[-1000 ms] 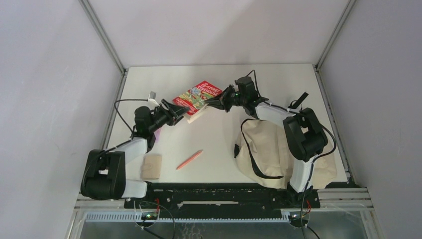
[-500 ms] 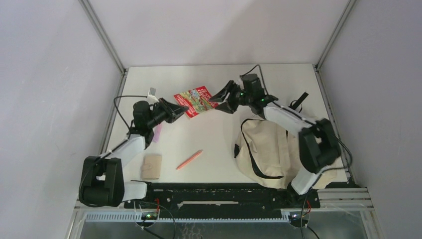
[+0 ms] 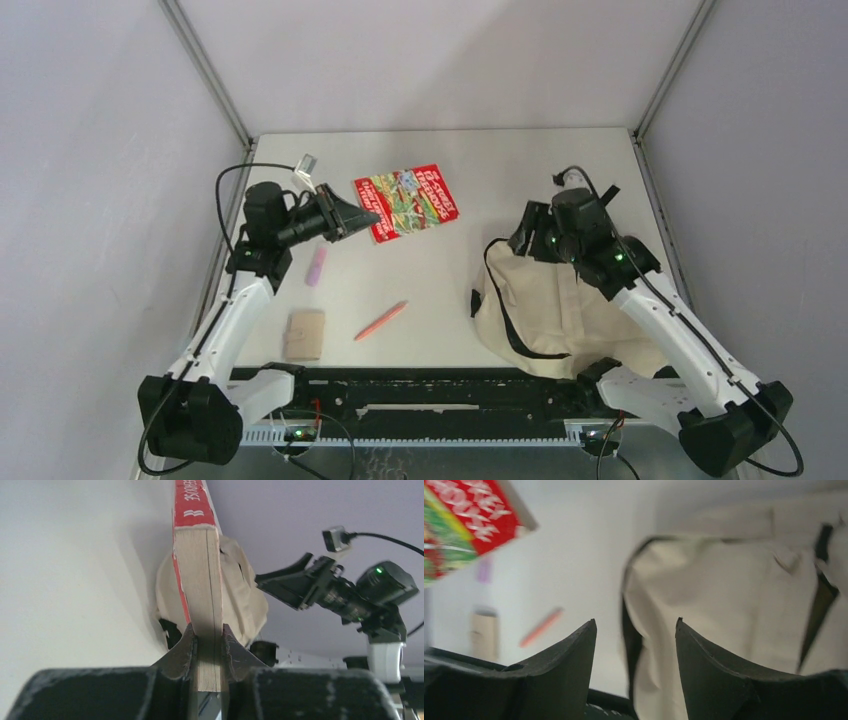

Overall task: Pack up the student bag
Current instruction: Pick up the book from the center of the board, then place the book in the student bag.

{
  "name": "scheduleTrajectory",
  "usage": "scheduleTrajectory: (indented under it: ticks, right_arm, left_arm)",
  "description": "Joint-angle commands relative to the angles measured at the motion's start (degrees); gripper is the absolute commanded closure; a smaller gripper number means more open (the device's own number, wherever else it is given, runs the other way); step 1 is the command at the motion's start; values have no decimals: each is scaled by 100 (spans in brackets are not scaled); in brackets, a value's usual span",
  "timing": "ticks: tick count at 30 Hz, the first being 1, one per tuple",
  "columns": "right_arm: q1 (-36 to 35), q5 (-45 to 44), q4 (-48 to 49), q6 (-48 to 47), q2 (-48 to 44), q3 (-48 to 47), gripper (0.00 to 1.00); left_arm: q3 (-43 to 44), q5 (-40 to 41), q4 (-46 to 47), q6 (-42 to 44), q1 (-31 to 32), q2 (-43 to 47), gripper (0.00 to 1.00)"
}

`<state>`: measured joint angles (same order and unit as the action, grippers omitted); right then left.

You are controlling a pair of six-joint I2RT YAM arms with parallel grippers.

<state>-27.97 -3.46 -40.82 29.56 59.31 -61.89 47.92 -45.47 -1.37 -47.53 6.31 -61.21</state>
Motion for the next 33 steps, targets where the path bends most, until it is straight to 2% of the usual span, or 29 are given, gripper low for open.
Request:
scheduleTrajectory:
  ticks: [1,7,10,17,18,19,21,25,33]
  right_arm:
    - [-246,-536,-802,-577,-85,347,33]
    - [-705,-439,-689,-543,533,599,25]
    - [-735,-325,-419,-544,805,761,29]
    - [-851,90,21,-618,1297,924,45]
    - [-877,82,60,-612,1350,924,52]
    - [-892,78,84,-599,1363,924,64]
    - [-895,88,172,-550,1301,903,98]
    - [-877,426,458,-602,1199,580,100]
    - [-738,1249,800,-612,1513,-834,100]
  left_arm:
    - [100,-537,-188,331,356,233,100]
    - [170,-280,-185,380,730,84,100]
    - [184,-286,-187,376,788,27,100]
    - [79,-256,-194,385,812,18,100]
    - [70,-253,-201,385,815,7,100]
    - [68,-252,-205,389,811,0,100]
    - [105,-223,-276,442,811,4,100]
    - [324,-394,-578,678,721,-92,100]
    - [872,-1110,-1108,715,240,-374,100]
